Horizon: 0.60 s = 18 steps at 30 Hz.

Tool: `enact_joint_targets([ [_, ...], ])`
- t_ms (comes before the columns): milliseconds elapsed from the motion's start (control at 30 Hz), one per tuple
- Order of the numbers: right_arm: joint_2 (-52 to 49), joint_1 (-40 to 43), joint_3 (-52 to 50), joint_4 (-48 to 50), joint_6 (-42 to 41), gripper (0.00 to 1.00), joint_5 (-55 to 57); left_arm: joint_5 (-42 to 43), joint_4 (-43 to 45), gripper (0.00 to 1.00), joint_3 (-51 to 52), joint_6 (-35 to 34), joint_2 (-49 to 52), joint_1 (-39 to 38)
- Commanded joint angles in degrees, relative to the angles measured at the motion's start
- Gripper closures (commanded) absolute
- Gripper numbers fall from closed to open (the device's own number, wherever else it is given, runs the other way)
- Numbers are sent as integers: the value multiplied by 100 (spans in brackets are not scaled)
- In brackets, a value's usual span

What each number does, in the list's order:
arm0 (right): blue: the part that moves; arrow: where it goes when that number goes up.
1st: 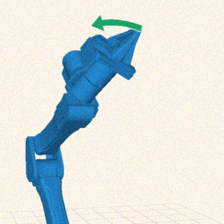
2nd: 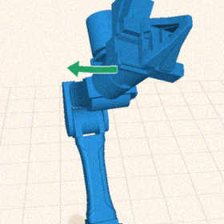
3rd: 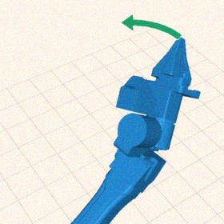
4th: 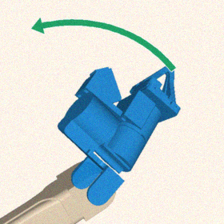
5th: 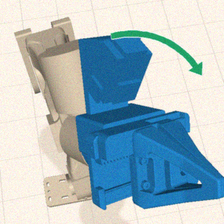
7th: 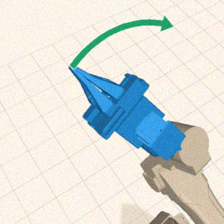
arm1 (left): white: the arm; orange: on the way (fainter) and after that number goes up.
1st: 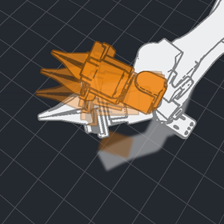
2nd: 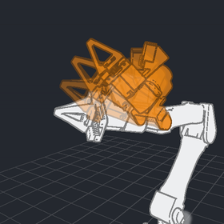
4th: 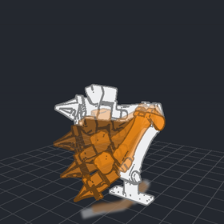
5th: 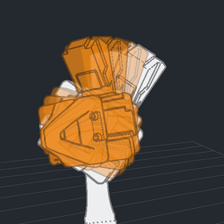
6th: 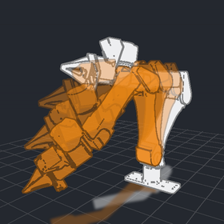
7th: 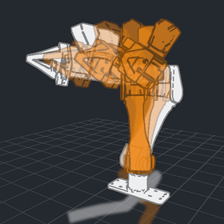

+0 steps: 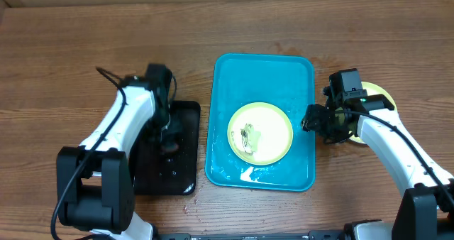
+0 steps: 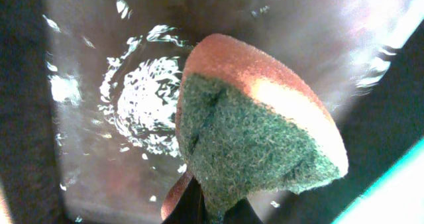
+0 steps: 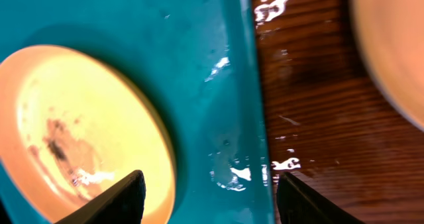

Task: Clean dirty plates on tray and stack at the side
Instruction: 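Grasp the sponge on the black tray with the left gripper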

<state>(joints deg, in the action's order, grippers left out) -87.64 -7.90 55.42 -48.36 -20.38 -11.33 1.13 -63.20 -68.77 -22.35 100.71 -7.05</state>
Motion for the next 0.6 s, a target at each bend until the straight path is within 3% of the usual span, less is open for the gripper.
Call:
enact_joint_targets([
  [0, 105, -85, 79, 9, 551, 35, -549, 96, -446, 96, -896, 22, 0, -13],
  [200, -57, -293, -11, 162, 575, 41, -481, 553, -1248, 96, -2253, 50, -2, -129],
  [433, -535, -658, -114, 564, 542, 42, -240, 892, -1084, 96, -2789, -7, 0, -835],
  [567, -1075, -817, -138, 767, 380, 63, 28, 896, -514, 96, -2695, -330, 52, -1456],
])
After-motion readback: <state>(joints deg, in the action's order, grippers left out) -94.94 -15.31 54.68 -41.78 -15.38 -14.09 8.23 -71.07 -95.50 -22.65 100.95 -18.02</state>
